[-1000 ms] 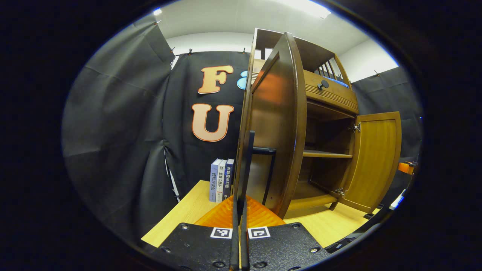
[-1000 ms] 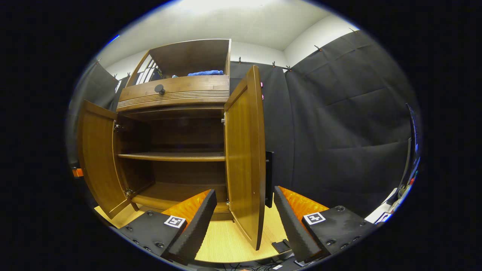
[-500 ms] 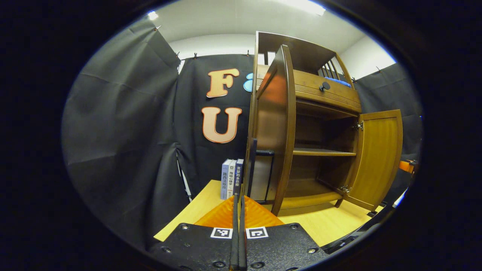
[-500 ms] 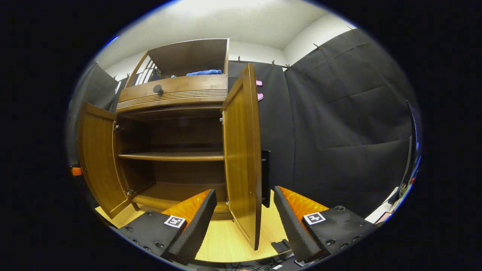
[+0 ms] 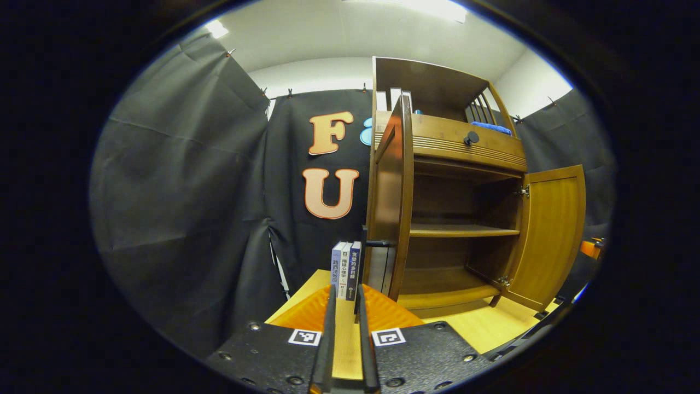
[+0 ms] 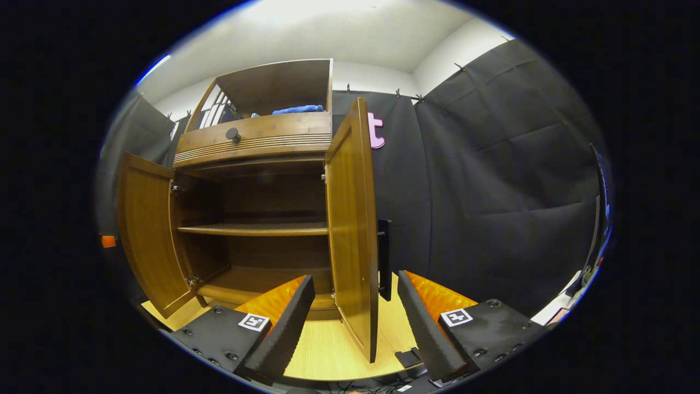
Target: Open the right door of the double-door shoe cabinet with the right hand, and open the left door with the left hand.
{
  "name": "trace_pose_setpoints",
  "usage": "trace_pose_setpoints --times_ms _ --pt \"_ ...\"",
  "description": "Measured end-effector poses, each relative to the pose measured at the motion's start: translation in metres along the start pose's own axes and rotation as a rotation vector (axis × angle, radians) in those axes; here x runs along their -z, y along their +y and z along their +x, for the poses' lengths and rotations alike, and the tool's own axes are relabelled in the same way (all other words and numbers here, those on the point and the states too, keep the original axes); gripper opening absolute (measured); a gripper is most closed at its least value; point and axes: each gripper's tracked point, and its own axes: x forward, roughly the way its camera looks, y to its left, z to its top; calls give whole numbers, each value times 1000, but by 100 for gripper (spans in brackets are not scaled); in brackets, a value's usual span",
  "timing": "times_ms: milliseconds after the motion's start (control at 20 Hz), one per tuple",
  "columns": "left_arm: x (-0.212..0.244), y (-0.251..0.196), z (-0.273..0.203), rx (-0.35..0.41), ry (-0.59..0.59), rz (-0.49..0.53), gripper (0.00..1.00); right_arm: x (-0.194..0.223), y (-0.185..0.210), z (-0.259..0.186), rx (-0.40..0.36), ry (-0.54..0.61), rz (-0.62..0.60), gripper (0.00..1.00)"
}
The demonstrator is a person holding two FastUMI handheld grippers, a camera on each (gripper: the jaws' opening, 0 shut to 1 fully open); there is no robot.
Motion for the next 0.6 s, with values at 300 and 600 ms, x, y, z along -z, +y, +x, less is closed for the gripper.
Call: trace_pose_setpoints --times_ms 300,600 --pt "0 -12 -4 1 31 -4 52 -3 -14 -8 17 -14 0 92" --pt "-6 -19 -7 10 29 -8 89 -3 -20 -5 20 -9 2 91"
